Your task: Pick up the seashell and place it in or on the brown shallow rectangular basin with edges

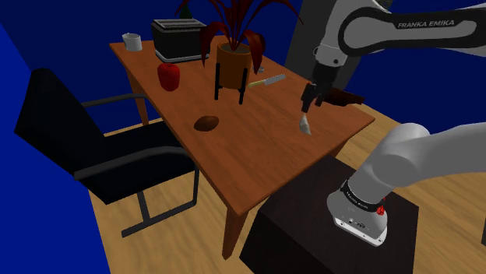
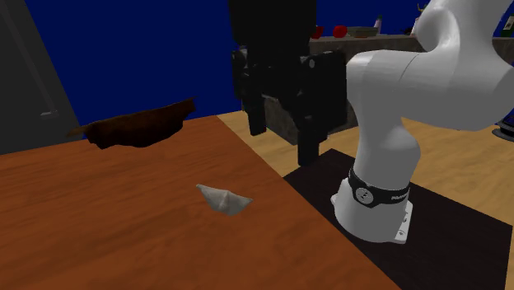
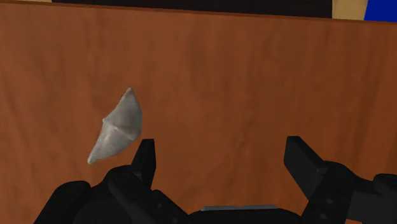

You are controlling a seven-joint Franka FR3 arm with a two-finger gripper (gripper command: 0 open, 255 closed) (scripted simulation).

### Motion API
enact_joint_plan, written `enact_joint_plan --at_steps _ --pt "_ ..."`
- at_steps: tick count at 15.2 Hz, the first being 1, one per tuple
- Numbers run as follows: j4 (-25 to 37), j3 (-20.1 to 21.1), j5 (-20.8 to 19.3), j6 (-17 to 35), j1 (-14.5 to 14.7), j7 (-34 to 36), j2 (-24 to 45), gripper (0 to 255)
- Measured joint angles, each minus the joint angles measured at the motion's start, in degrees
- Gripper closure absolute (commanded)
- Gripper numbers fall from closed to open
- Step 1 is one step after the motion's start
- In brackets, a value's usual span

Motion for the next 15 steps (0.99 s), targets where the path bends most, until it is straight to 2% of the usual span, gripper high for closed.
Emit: enact_joint_plan --at_steps 4,11,15 --pt "-5.6 -1.9 -3.1 9.2 -3.3 -0.4 0.9 0" --pt "-12.5 -5.9 -8.6 28.5 -9.5 -0.8 8.4 0" --pt "-13.7 -6.8 -9.4 35.3 -10.2 -0.8 13.2 0"
